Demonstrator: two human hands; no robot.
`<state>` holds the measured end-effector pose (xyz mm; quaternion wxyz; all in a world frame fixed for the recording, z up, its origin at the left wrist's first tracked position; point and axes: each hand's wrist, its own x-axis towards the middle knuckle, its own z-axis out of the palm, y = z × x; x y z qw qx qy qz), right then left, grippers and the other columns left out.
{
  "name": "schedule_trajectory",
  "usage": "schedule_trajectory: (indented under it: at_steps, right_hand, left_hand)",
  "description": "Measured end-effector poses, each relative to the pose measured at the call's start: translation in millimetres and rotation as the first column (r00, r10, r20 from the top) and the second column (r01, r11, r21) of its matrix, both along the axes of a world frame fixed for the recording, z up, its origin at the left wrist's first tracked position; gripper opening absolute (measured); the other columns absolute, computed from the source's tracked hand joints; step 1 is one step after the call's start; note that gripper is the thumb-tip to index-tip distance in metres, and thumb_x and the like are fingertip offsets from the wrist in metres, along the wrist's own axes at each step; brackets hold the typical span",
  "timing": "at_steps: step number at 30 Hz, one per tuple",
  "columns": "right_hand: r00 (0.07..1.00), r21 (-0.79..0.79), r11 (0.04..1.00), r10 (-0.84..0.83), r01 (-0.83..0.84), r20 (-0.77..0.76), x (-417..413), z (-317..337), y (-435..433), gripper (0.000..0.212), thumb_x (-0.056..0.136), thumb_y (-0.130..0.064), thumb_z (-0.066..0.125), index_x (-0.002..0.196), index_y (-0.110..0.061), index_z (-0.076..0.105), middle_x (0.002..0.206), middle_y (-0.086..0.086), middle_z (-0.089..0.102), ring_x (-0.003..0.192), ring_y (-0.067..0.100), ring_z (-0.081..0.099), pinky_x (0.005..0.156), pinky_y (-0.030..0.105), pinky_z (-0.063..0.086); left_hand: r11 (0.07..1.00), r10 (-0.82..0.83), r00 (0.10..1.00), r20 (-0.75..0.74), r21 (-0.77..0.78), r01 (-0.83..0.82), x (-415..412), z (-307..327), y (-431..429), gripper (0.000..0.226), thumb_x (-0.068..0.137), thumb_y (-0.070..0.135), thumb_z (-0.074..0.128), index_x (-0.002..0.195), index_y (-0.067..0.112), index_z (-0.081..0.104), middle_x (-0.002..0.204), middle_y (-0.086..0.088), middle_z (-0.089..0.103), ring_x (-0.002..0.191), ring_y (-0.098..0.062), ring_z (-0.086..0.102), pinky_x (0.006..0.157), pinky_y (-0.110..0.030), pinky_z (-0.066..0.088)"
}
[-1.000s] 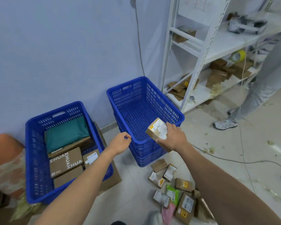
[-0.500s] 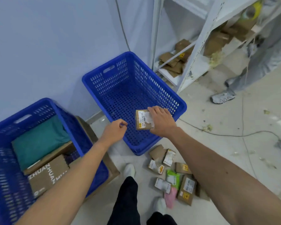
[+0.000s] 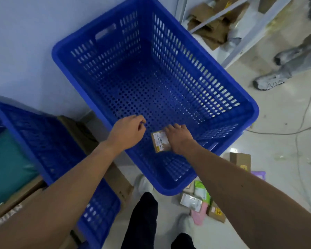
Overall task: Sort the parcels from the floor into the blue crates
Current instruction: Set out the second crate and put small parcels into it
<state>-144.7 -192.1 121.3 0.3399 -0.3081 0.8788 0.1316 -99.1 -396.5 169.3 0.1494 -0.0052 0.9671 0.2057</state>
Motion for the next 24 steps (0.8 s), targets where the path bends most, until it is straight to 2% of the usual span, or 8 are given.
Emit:
schedule_trajectory:
  at_steps: [3, 6, 8, 11, 14, 18, 24]
  right_hand:
    - [0.998, 0.116, 0.993, -0.018, 0.012, 0.055, 4, -40, -12, 0.075, 0.092, -0.05, 0.059, 0.148, -0.016, 0.025, 0.145, 0.005, 0.036, 0.132, 0.028, 0.037, 0.103, 0.048, 0.037]
    - [0.993, 0.167, 0.98, 0.097, -0.106, 0.062, 15, -69, -19, 0.074, 0.094, -0.041, 0.059, 0.151, -0.014, 0.021, 0.149, 0.007, 0.031, 0.135, 0.03, 0.034, 0.104, 0.048, 0.034]
    - [0.981, 0.196, 0.962, 0.179, -0.192, 0.078, 22, -80, -19, 0.072, 0.097, -0.041, 0.054, 0.153, -0.013, 0.018, 0.153, 0.009, 0.027, 0.137, 0.03, 0.032, 0.106, 0.047, 0.032]
    - [0.961, 0.261, 0.934, 0.197, -0.245, 0.195, 30, -92, -17, 0.084, 0.095, -0.041, 0.06, 0.157, -0.015, 0.01, 0.161, 0.009, 0.014, 0.145, 0.03, 0.022, 0.114, 0.047, 0.027]
    - [0.947, 0.276, 0.934, 0.146, -0.227, 0.285, 29, -94, -15, 0.085, 0.096, -0.04, 0.059, 0.159, -0.017, 0.006, 0.164, 0.008, 0.009, 0.148, 0.03, 0.016, 0.118, 0.047, 0.023]
    - [0.958, 0.261, 0.95, 0.1, -0.173, 0.269, 25, -93, -10, 0.074, 0.1, -0.035, 0.05, 0.159, -0.016, 0.008, 0.162, 0.008, 0.015, 0.146, 0.031, 0.022, 0.116, 0.045, 0.027]
    - [0.965, 0.221, 0.974, -0.003, -0.057, 0.263, 22, -79, -8, 0.071, 0.1, -0.036, 0.051, 0.158, -0.017, 0.016, 0.162, 0.005, 0.018, 0.145, 0.028, 0.024, 0.114, 0.042, 0.032]
  left_hand:
    - [0.998, 0.004, 0.998, -0.059, -0.069, -0.009, 0, -13, 2, 0.025, 0.102, 0.039, 0.046, 0.107, 0.024, 0.065, 0.09, 0.007, 0.07, 0.072, -0.016, 0.064, 0.061, -0.035, 0.054]
    - [0.992, 0.014, 0.994, -0.111, -0.12, -0.028, 3, -17, 2, 0.027, 0.101, 0.044, 0.044, 0.101, 0.026, 0.064, 0.081, 0.009, 0.068, 0.065, -0.014, 0.062, 0.056, -0.035, 0.054]
    - [0.993, 0.022, 0.992, -0.125, -0.112, -0.036, 4, -17, 1, 0.029, 0.101, 0.046, 0.043, 0.099, 0.026, 0.064, 0.079, 0.009, 0.068, 0.063, -0.013, 0.061, 0.055, -0.036, 0.054]
    - [0.994, 0.026, 0.993, -0.119, -0.105, -0.038, 5, -17, 2, 0.031, 0.101, 0.049, 0.042, 0.099, 0.027, 0.063, 0.076, 0.009, 0.068, 0.06, -0.013, 0.06, 0.055, -0.036, 0.053]
    - [0.992, 0.034, 0.992, -0.12, -0.116, -0.048, 6, -18, 2, 0.032, 0.1, 0.051, 0.042, 0.1, 0.027, 0.063, 0.073, 0.008, 0.068, 0.058, -0.014, 0.06, 0.053, -0.035, 0.052]
    - [0.991, 0.035, 0.993, -0.115, -0.127, -0.049, 5, -18, 3, 0.032, 0.1, 0.051, 0.043, 0.101, 0.027, 0.064, 0.07, 0.007, 0.067, 0.056, -0.014, 0.059, 0.052, -0.035, 0.052]
    - [0.988, 0.018, 0.994, -0.109, -0.148, -0.034, 3, -19, 2, 0.031, 0.101, 0.05, 0.044, 0.099, 0.027, 0.064, 0.068, 0.007, 0.067, 0.053, -0.014, 0.059, 0.049, -0.034, 0.052]
